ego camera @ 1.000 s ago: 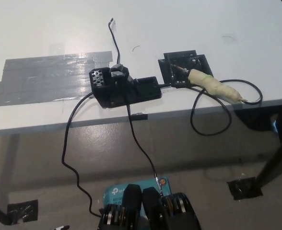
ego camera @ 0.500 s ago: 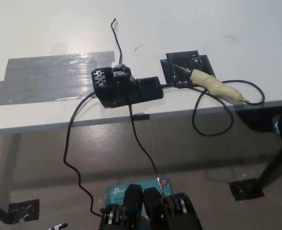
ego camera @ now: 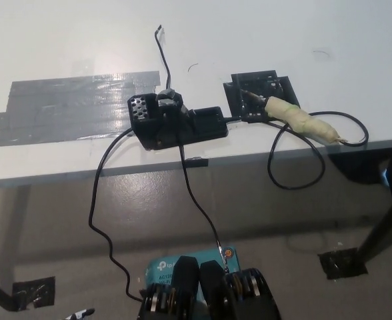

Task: The robot uses its right hand to grab the soldering gun kept on the middle of the table and pulls it out of its base and keep it on the right side of the base

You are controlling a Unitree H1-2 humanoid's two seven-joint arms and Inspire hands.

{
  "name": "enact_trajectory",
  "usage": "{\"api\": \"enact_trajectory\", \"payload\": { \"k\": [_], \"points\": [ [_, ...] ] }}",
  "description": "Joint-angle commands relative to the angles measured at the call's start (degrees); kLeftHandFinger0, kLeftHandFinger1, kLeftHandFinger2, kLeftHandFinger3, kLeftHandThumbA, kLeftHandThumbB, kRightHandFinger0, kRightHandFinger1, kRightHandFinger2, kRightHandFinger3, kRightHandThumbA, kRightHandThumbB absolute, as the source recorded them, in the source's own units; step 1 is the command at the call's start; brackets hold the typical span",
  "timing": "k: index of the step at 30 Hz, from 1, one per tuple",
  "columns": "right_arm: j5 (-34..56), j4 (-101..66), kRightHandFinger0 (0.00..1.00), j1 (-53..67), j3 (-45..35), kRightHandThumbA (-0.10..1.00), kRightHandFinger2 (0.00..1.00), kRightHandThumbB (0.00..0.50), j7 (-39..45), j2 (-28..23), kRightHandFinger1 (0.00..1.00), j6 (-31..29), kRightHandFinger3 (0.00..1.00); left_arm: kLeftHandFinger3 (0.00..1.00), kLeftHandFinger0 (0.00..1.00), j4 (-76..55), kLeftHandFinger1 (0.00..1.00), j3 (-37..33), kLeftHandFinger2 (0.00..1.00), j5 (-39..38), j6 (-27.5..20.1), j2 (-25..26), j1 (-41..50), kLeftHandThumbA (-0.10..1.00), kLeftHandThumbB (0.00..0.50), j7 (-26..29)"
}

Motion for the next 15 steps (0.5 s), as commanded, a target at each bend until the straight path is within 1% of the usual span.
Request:
{"api": "enact_trajectory", "payload": {
  "k": [1,3,4,6,7,8,10,12,15],
  "points": [
    [0.39,-1.77,1.0,0.45,0.04,0.58,1.0,0.129,-1.75,-2.01,1.0,1.03,1.0,1.0,0.64,-1.8,0.75,0.17,0.94,0.21,0.76,1.69,-0.2,0.37,0.279,-1.52],
    [0.41,-1.71,1.0,0.21,-0.05,0.59,1.0,0.13,-2.03,-2.13,1.0,1.57,1.0,1.0,0.64,-1.31,0.75,-0.2,0.94,0.48,0.67,1.83,-0.71,0.37,0.277,-1.34],
    [0.35,-1.8,1.0,0.23,-0.17,0.59,1.0,0.128,-2.26,-2.06,1.0,1.81,1.0,1.0,0.66,-0.93,0.76,-0.11,0.96,0.24,0.75,1.8,-0.85,0.36,0.271,-1.52],
    [0.5,-1.6,1.0,0.15,-0.15,0.61,1.0,0.132,-2.4,-2.1,1.0,1.97,1.0,1.0,0.66,-0.97,0.77,-0.23,0.95,0.41,0.76,1.9,-0.92,0.37,0.275,-1.62],
    [0.44,-1.47,1.0,0.13,-0.1,0.61,1.0,0.124,-2.43,-2.19,1.0,2.0,1.0,1.0,0.67,-1.11,0.77,-0.37,0.96,0.64,0.76,1.98,-0.9,0.37,0.272,-1.59],
    [0.56,-1.23,1.0,0.04,-0.02,0.62,1.0,0.122,-2.36,-2.32,1.0,2.08,1.0,1.0,0.66,-1.09,0.76,-0.42,0.94,0.61,0.76,2.01,-0.9,0.38,0.278,-1.54],
    [0.8,-0.92,1.0,-0.01,-0.07,0.62,1.0,0.127,-2.51,-2.3,1.0,1.81,1.0,1.0,0.66,-1.21,0.76,-0.53,0.95,0.66,0.76,2.07,-0.91,0.38,0.273,-1.53],
    [1.03,-0.61,1.0,0.09,0.13,0.63,1.0,0.114,-2.43,-2.49,1.0,1.5,1.0,1.0,0.67,-1.55,0.77,-0.11,0.95,0.33,0.76,1.85,-0.26,0.36,0.276,-1.38],
    [0.82,-0.59,1.0,-0.17,0.35,0.64,1.0,0.12,-2.39,-2.72,1.0,1.82,1.0,1.0,0.65,-1.82,0.76,0.19,0.95,-0.06,0.76,1.72,-0.3,0.36,0.277,-1.43]
  ]
}}
